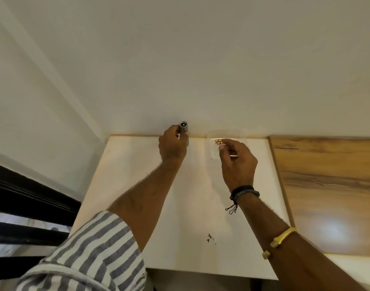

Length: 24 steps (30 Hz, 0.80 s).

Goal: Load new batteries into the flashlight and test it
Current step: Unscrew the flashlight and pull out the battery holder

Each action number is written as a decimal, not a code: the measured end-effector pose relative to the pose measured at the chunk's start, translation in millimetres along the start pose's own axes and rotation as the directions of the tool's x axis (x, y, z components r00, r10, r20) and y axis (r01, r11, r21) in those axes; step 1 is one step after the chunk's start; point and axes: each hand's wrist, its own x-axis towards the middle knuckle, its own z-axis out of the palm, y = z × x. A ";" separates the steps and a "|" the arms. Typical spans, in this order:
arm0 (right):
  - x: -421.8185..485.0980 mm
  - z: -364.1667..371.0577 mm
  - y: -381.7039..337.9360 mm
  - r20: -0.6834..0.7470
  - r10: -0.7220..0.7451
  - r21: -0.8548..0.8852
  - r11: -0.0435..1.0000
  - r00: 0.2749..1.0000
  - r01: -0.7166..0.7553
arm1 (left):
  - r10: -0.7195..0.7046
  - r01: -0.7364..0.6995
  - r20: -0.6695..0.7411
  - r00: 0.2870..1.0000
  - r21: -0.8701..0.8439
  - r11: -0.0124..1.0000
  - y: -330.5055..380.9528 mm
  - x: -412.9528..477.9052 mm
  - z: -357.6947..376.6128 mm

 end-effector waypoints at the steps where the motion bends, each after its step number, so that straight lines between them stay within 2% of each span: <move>1: -2.9 -3.3 -3.3 0.002 -0.001 -0.001 1.000 1.000 0.001 | 0.031 -0.030 0.007 1.000 -0.010 0.999 1.0 -7.3 -4.5; 7: -31.3 -25.4 -26.9 0.007 0.016 0.015 1.000 1.000 -0.016 | 0.258 -0.258 0.086 0.962 -0.004 0.966 14.3 -70.8 -37.6; 13: -80.6 -56.2 -45.8 0.107 0.070 0.080 0.994 0.992 -0.078 | 0.500 -0.543 0.296 0.814 0.083 0.836 9.2 -145.4 -67.9; 15: -96.2 -65.6 -45.6 0.126 0.073 0.072 0.994 0.989 -0.082 | 0.532 -0.590 0.319 0.785 0.119 0.799 3.8 -165.2 -73.3; 19: -125.5 -79.2 -38.5 0.189 0.116 -0.051 0.993 0.975 -0.108 | 0.568 -0.649 0.350 0.745 0.181 0.739 -10.1 -202.8 -77.5; 24: -149.5 -90.0 -23.9 0.302 0.164 -0.181 0.977 0.939 -0.113 | 0.561 -0.664 0.399 0.726 0.195 0.721 -31.1 -239.3 -72.2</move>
